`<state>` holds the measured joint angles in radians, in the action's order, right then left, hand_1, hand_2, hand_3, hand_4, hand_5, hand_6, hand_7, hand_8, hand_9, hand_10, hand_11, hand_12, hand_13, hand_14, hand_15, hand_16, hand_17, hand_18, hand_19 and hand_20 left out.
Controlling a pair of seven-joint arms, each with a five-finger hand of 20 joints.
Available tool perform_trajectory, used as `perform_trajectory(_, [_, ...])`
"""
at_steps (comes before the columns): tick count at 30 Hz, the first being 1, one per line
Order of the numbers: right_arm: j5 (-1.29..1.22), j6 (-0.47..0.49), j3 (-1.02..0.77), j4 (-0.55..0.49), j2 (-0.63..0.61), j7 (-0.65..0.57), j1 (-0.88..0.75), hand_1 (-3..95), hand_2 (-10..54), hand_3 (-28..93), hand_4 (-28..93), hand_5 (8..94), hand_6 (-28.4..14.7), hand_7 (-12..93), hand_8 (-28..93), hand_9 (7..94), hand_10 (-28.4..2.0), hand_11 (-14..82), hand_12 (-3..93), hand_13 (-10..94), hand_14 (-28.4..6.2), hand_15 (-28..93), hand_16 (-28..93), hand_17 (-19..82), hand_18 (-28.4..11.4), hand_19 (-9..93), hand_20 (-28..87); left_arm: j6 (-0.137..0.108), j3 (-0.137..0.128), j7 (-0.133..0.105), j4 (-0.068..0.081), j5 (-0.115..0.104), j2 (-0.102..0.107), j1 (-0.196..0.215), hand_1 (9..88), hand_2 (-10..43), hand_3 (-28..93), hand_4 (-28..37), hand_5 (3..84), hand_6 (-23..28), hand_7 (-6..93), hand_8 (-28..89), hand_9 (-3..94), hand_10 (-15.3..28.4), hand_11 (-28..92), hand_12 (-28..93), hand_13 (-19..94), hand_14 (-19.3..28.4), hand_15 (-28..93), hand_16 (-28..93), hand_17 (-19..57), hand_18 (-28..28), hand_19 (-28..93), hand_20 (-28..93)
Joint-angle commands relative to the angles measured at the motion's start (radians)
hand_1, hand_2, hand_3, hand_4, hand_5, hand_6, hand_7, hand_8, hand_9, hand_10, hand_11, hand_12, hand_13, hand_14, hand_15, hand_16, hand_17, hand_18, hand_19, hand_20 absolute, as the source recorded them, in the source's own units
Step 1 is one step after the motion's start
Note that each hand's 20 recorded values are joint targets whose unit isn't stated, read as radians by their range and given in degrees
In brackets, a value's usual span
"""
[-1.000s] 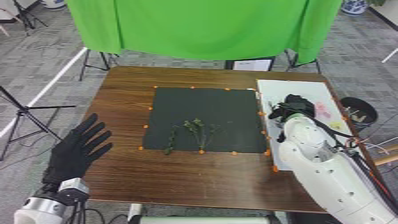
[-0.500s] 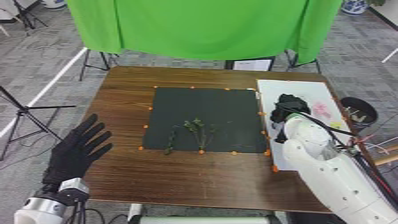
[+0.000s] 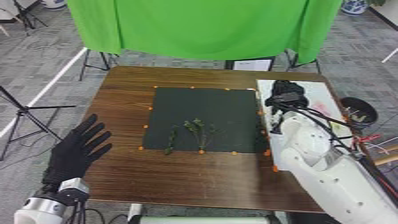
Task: Arrange flowers
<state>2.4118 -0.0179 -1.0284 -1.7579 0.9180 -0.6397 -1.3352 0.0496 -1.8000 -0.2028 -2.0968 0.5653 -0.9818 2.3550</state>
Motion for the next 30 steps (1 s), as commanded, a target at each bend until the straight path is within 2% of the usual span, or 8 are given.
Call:
perform_trajectory(1, [0.004,0.032,0.019,-0.048,0.004,-0.048,0.028,42.7,-9.5,86,-21,76.6,-0.9,47,17,79.9,-9.0,57.9,57.5,70,-9.6,87,43,35,-21.7,93,62,-0.005,-0.003,0.011,-0.004,0.007,-0.008,0.01,24.3,-5.7,70,-28.2,23.9,2.7,17.1,-10,20.6,9.9,13,20,14,13.7,20,5,-11.6,20.4,32,10])
perform_trajectory(4, [-0.001,0.164,0.008,-0.044,0.015,-0.125,0.042,39.4,-9.5,81,-28,77.1,0.0,45,16,78.9,-9.7,61.4,49.1,70,-9.9,86,43,35,-22.1,93,62,-0.005,-0.003,0.013,-0.002,0.007,-0.008,0.008,24.4,-5.7,70,-28.2,23.8,2.7,17.2,-10,20.6,9.9,13,20,14,13.7,20,5,-11.6,20.4,32,10])
perform_trajectory(6, [-0.019,0.207,0.003,-0.034,0.021,-0.168,0.049,31.9,-9.5,81,-28,77.5,0.5,40,7,78.1,-10.1,60.7,48.8,69,-10.3,86,43,35,-22.4,93,62,-0.007,-0.004,0.012,-0.004,0.007,-0.009,0.013,24.4,-5.7,69,-28.2,23.8,2.7,17.2,-10,20.6,9.9,13,20,14,13.7,20,5,-11.6,20.4,32,10])
perform_trajectory(7, [-0.022,0.227,0.002,-0.029,0.021,-0.185,0.05,28.4,-9.5,81,-28,77.6,0.6,40,-6,77.5,-10.4,60.3,49.0,69,-10.5,86,43,35,-22.6,93,62,-0.007,-0.004,0.013,-0.003,0.007,-0.008,0.012,24.4,-5.7,70,-28.2,23.8,2.7,17.2,-10,20.6,9.9,13,20,14,13.7,20,5,-11.6,20.4,32,10])
perform_trajectory(11, [-0.046,0.307,-0.004,0.0,0.034,-0.22,0.057,22.3,-9.5,71,-28,77.8,-0.3,36,-10,75.8,-11.0,59.3,48.9,69,-10.9,85,43,35,-23.4,93,62,-0.008,-0.005,0.011,-0.002,0.007,-0.009,0.015,24.4,-5.7,70,-28.2,23.9,2.7,17.2,-10,20.7,9.9,13,20,14,13.7,20,5,-11.6,20.4,32,10])
perform_trajectory(19, [-0.04,0.327,0.033,0.084,0.051,-0.24,0.072,23.3,-9.5,58,-28,76.9,-1.1,33,-9,73.5,-12.1,58.5,48.8,68,-11.7,84,43,35,-24.0,93,62,-0.003,0.0,0.016,0.003,0.009,-0.004,0.006,24.4,-5.7,70,-28.2,23.8,2.7,17.3,-10,20.6,9.9,13,20,14,13.7,20,5,-11.6,20.4,32,10])
perform_trajectory(26, [-0.045,0.344,0.057,0.14,0.068,-0.245,0.09,18.3,-9.5,66,-28,76.9,-1.2,33,-9,73.5,-12.3,58.5,48.5,68,-11.7,85,43,35,-23.9,93,62,0.0,0.0,0.02,0.003,0.008,0.0,0.006,24.4,-5.6,69,-28.2,23.8,2.7,17.2,-10,20.6,9.8,13,20,14,13.7,20,5,-11.6,20.3,32,10])
perform_trajectory(30, [-0.035,0.282,0.067,0.16,0.065,-0.126,0.081,28.2,-9.5,75,-28,77.3,-0.2,34,-10,74.9,-11.3,58.7,47.6,68,-11.0,84,42,36,-23.4,93,61,-0.002,0.001,0.019,0.003,0.008,0.0,0.007,24.3,-5.6,70,-28.2,23.7,2.6,17.2,-10,20.6,9.9,13,20,14,13.8,20,5,-11.7,20.4,32,10])
